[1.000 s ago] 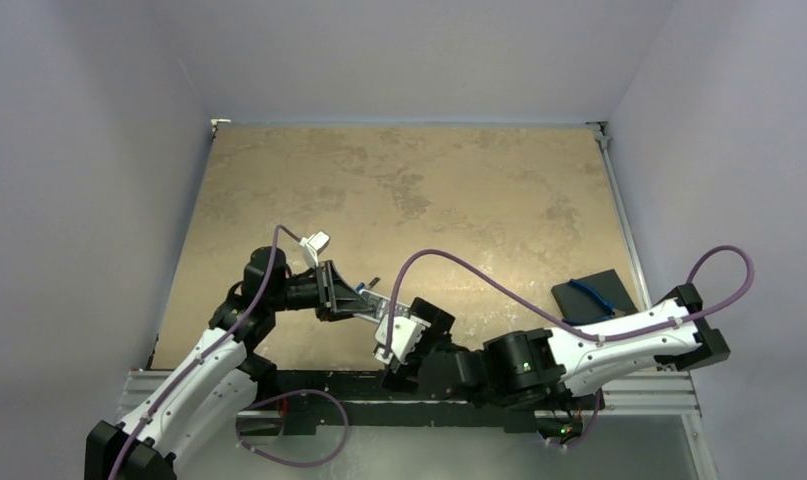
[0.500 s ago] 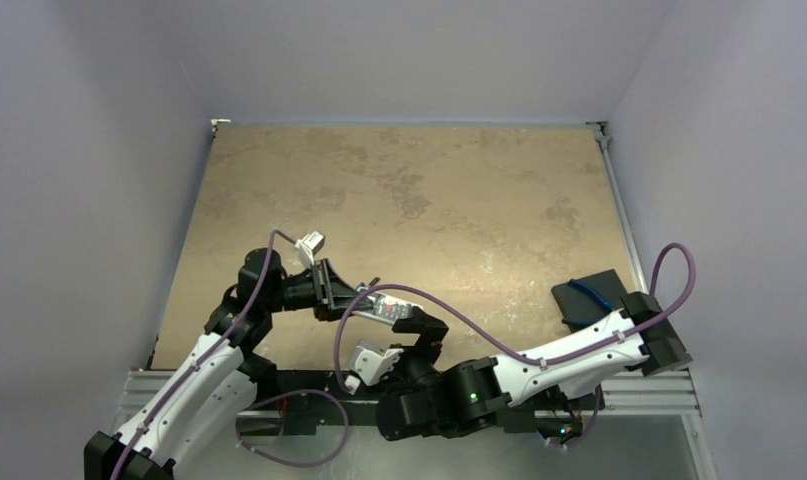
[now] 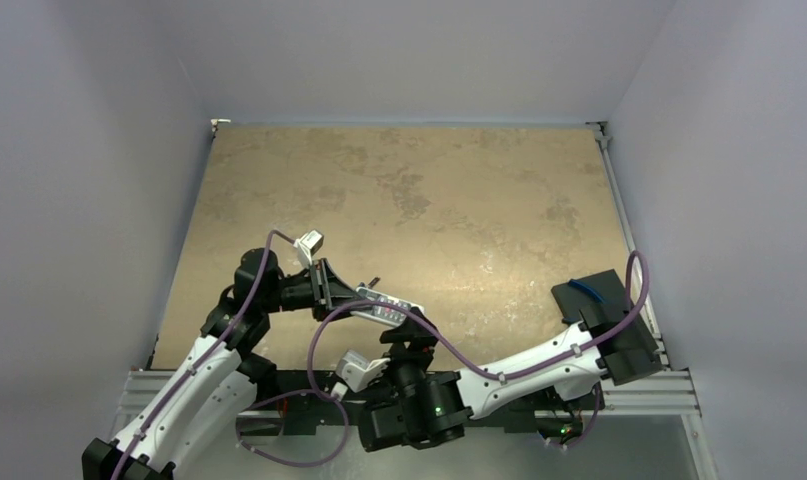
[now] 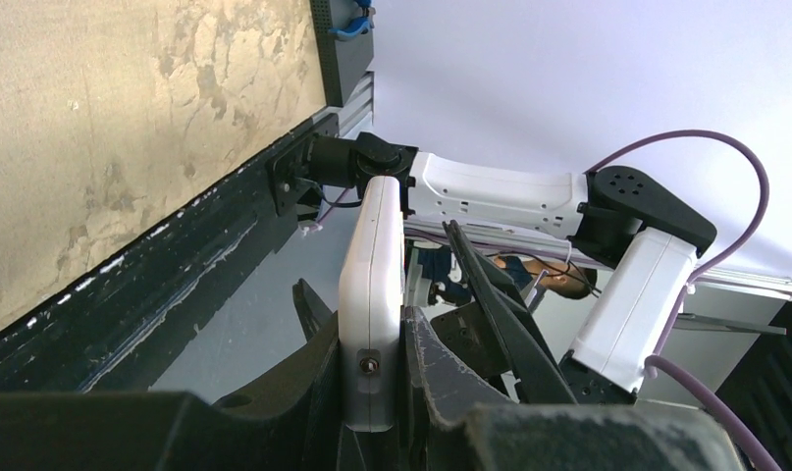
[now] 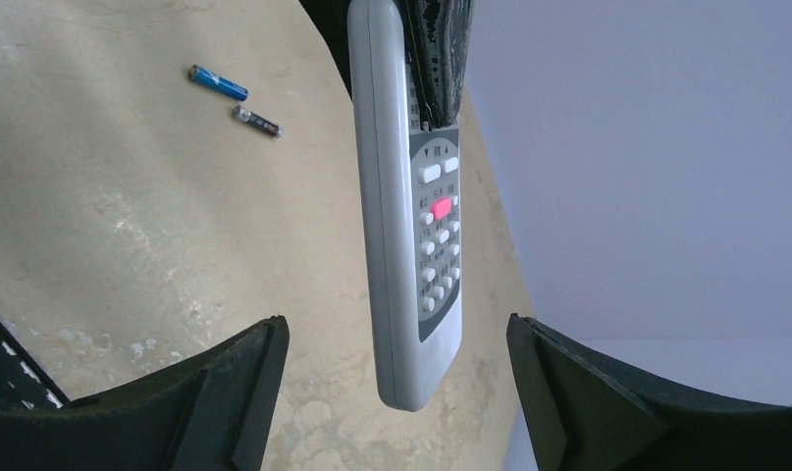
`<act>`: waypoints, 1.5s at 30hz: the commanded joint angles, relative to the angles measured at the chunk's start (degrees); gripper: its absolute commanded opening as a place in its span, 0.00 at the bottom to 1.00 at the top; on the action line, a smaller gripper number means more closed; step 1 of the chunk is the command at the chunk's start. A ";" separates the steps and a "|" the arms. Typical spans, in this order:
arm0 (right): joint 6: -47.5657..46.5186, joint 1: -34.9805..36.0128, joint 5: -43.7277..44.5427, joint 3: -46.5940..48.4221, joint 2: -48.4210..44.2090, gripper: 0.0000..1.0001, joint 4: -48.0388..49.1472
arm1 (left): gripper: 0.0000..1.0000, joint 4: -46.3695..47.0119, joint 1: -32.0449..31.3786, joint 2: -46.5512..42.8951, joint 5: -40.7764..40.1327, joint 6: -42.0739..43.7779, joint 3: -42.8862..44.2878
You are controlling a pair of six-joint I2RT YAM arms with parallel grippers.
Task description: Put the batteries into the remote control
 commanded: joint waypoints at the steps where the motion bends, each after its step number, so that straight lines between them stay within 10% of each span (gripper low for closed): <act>1: 4.69 0.33 5.15 3.61 1.19 0.90 -5.15 | 0.00 -0.42 0.32 -0.98 1.52 -1.91 2.78; 16: 7.98 0.37 6.71 5.25 3.17 0.53 -9.70 | 0.00 -3.39 0.31 -2.72 2.07 -0.60 3.89; 26: 8.30 0.33 6.80 6.38 3.61 0.00 -10.00 | 0.00 -5.04 0.31 -3.97 2.07 -0.15 4.78; 30: 9.87 0.33 6.76 6.71 4.05 0.00 -11.39 | 0.01 -4.96 0.31 -4.41 2.25 0.05 5.40; 45: 22.82 -0.72 5.50 6.60 1.05 0.00 -20.73 | 0.66 -5.21 0.31 -5.47 0.83 2.72 7.41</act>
